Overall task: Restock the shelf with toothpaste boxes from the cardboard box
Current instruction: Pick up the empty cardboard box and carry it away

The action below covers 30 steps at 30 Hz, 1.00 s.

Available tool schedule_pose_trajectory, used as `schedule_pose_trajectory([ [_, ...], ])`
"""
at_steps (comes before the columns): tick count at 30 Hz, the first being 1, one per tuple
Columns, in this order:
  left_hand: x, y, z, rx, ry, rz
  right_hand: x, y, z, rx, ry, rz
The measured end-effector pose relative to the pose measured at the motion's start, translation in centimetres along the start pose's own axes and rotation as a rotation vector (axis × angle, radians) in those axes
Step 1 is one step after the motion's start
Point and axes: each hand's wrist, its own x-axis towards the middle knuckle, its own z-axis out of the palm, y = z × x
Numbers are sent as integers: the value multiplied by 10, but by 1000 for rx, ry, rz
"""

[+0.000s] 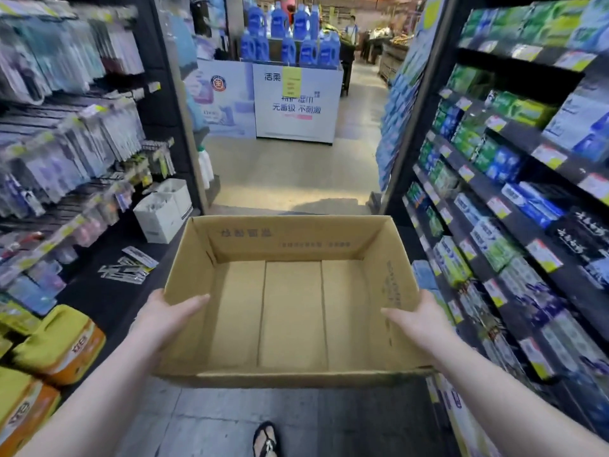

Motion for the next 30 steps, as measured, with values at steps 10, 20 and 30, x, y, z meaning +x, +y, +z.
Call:
schedule_pose_trajectory([
  [10, 236, 134, 52, 38, -133, 42, 198, -121, 34, 46, 69, 102],
  [20, 428, 260, 144, 32, -174, 42, 413, -219, 59, 44, 85, 126],
  [30, 598, 392, 180, 14, -11, 17, 626, -365, 92, 13, -19, 93],
])
